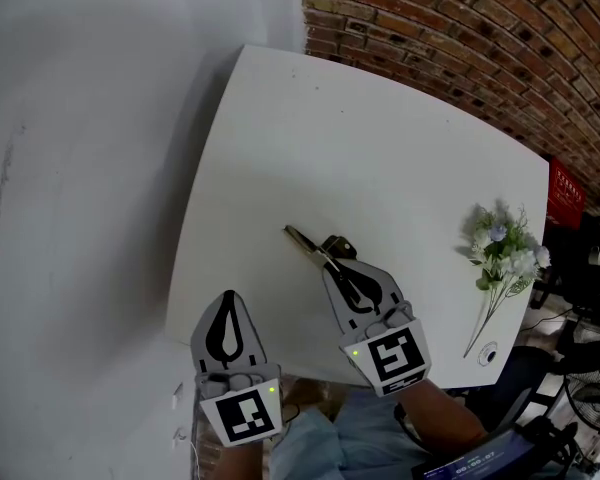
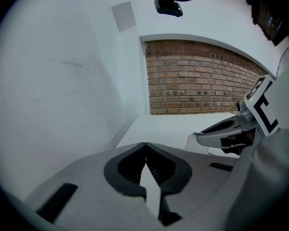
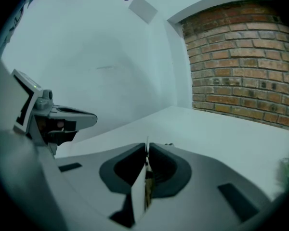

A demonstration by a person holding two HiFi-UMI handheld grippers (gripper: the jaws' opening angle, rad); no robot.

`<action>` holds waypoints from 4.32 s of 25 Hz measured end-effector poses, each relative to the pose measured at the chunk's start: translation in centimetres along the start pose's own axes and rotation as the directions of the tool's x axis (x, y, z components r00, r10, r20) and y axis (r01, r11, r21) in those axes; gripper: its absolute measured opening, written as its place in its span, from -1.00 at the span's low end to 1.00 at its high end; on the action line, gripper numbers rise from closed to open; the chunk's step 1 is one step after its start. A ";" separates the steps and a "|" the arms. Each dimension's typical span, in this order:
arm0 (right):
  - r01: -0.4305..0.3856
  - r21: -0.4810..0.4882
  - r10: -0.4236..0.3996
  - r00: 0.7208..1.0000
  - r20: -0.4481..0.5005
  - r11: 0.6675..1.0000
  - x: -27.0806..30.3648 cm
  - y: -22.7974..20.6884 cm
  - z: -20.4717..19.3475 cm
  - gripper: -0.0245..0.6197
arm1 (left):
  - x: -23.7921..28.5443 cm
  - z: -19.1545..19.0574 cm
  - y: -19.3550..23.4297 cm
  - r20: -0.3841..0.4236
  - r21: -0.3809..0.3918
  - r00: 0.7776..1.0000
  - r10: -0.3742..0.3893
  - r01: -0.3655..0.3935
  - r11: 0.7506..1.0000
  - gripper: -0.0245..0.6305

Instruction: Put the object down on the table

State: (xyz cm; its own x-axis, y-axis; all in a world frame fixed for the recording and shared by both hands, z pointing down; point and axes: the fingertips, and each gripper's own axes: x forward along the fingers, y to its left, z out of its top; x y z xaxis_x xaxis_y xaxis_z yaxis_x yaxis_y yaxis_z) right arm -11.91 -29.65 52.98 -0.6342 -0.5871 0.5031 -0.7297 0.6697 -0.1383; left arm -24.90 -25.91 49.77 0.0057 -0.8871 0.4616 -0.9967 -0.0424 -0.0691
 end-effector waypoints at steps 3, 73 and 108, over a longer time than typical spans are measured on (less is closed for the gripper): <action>0.000 -0.003 0.000 1.000 -0.004 1.000 0.0 -0.1 -0.4 -0.83 | 0.0 0.1 -0.1 0.004 0.002 1.000 0.001 -0.001 1.000 -0.90; 0.142 -0.122 -0.086 0.922 0.377 0.982 -16.9 8.0 10.7 -0.90 | -17.4 12.9 -2.2 0.396 0.098 0.918 -0.031 -0.009 0.995 -0.90; 0.206 -0.156 -0.108 0.869 0.483 0.966 -21.8 10.4 14.2 -0.91 | -22.4 14.6 -2.5 0.478 0.113 0.877 -0.048 -0.007 0.994 -0.90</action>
State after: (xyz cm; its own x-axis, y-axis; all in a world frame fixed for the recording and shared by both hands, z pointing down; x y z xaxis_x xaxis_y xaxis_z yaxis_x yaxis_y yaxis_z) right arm -9.30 -16.41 28.44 -0.5961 -0.8019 0.0398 -0.7958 0.5967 0.1033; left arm -21.34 -12.70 26.67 0.0914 -0.9957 -0.0151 -0.9812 -0.0875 -0.1722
